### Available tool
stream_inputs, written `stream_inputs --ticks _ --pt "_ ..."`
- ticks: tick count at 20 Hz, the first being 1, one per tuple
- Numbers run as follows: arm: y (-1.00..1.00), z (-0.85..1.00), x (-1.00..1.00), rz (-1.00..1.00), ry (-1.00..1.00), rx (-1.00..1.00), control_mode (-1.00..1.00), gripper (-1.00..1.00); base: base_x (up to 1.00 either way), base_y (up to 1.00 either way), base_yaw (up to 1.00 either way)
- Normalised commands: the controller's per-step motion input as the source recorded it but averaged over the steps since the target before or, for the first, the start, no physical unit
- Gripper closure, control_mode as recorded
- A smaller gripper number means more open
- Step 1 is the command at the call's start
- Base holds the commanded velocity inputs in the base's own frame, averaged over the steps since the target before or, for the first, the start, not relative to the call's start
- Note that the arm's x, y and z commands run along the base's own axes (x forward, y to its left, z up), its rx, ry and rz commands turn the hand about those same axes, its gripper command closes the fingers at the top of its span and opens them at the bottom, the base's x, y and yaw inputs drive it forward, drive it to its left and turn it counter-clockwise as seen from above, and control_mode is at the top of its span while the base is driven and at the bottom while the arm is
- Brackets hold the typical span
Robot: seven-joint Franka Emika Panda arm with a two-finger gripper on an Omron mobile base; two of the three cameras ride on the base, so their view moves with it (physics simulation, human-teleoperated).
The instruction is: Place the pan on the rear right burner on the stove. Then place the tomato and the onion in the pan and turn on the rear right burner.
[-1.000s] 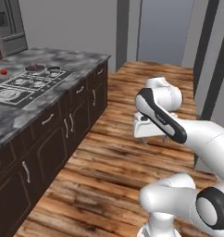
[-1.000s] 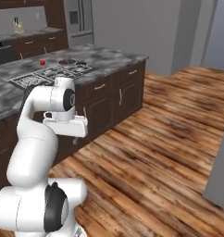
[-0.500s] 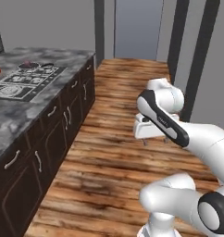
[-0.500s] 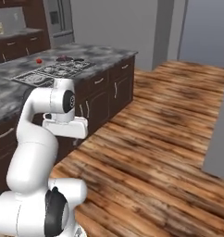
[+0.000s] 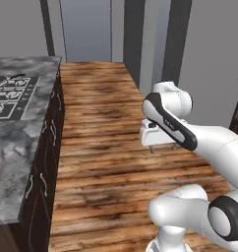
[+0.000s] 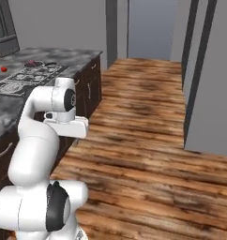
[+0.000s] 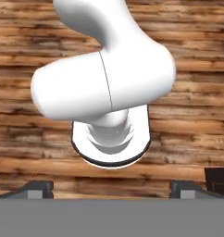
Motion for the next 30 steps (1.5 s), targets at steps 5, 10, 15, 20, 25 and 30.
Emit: stream_inputs --ticks 5,10,15,20,25,30 --pt "0.00 0.00 0.00 0.00 0.00 0.00 1.00 -1.00 -0.97 0.99 -0.43" --pt "0.00 0.00 0.00 0.00 0.00 0.00 1.00 -1.00 -0.92 1.00 -0.43" --pt "0.00 0.00 0.00 0.00 0.00 0.00 1.00 -1.00 -0.87 1.00 -0.34" --pt "0.00 0.00 0.00 0.00 0.00 0.00 1.00 -1.00 -0.97 1.00 -0.24" --pt "0.00 0.00 0.00 0.00 0.00 0.00 1.00 -1.00 -0.78 1.00 -0.19" --pt "0.00 0.00 0.00 0.00 0.00 0.00 1.00 -1.00 -0.82 1.00 -0.18"
